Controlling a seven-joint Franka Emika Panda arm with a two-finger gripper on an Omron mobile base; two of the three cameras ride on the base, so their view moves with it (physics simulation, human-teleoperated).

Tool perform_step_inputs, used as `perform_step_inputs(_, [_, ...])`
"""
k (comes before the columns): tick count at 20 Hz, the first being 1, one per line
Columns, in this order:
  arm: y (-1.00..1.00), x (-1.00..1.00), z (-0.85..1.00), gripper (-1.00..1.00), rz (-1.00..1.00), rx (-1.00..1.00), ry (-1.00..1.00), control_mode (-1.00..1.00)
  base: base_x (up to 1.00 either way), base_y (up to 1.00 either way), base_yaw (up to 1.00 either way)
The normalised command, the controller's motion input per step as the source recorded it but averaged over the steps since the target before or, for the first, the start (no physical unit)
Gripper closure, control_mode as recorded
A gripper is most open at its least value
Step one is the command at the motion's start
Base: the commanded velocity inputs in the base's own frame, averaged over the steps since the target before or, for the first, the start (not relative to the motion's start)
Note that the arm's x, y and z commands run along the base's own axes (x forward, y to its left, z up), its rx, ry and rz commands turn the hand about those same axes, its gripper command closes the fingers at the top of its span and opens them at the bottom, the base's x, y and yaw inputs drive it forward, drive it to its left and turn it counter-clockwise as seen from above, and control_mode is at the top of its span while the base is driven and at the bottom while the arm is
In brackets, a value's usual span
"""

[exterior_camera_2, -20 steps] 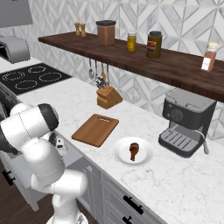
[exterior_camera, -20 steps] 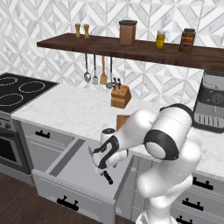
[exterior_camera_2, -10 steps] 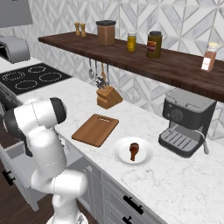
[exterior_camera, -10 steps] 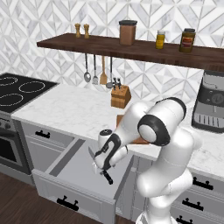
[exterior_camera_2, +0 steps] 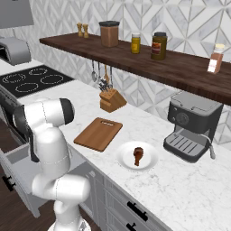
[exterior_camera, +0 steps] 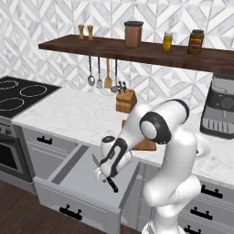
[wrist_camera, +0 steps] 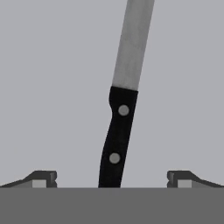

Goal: Pick up the knife from the drawer and place it on the cutting board. Then place the meat from the plate to the cutting board.

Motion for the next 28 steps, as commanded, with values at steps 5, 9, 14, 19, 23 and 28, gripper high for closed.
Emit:
perform_step_inputs(5, [0.12,0.00,-0.18,-1.00,0.00,0.00,-0.02,-1.00,0.00,0.00,0.00])
perform_step_inputs(9, [0.08,0.00,-0.16,-1.00,0.00,-0.02,-0.03,-1.00,0.00,0.00,0.00])
perform_step_inputs(14, [0.12,0.00,-0.18,-1.00,0.00,-0.07,-0.03,-1.00,0.00,0.00,0.00])
perform_step_inputs(19, [0.12,0.00,-0.17,-1.00,0.00,-0.06,-0.07,-1.00,0.00,0.00,0.00])
perform_step_inputs(23, [0.02,0.00,-0.19,-1.00,0.00,-0.01,-0.09,-1.00,0.00,0.00,0.00])
perform_step_inputs(28, [-0.07,0.01,-0.15,-1.00,0.00,0.00,-0.08,-1.00,0.00,0.00,0.00])
